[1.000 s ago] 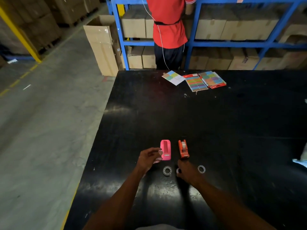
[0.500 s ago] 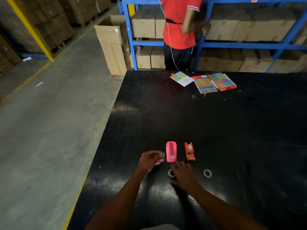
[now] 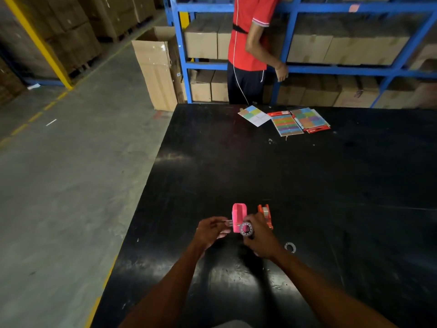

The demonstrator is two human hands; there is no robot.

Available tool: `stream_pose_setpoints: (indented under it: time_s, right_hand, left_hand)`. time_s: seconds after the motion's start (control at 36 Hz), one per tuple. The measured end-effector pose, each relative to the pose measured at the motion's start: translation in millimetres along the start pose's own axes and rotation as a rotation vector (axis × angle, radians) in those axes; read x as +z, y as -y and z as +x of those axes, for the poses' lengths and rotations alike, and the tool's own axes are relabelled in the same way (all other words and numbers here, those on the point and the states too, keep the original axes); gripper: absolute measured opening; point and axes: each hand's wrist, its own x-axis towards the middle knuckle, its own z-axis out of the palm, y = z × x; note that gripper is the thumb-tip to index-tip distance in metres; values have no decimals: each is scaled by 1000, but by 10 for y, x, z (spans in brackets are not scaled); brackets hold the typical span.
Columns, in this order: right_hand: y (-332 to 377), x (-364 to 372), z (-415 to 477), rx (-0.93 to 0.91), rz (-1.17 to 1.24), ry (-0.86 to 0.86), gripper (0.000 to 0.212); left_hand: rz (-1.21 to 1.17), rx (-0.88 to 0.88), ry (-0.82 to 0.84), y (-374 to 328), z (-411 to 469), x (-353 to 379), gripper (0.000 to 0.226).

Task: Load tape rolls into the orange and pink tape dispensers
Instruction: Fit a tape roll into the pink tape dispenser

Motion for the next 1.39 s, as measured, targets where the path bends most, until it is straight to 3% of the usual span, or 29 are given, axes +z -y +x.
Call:
stream_pose_setpoints:
  time_s: [0.72,1.11,1.39]
  right_hand:
    - [132,-76,99,-124,14,-41,41]
    - [174,-118,84,-158,-17,-43,46]
    - [196,-109,99,-165,58,-65,48]
  left_hand:
    - [42,-2,138,-96,-165,72,15]
    - [-17,35,38,-86,-161,126,20]
    - [-69,-10,108,-56,-136,109,22]
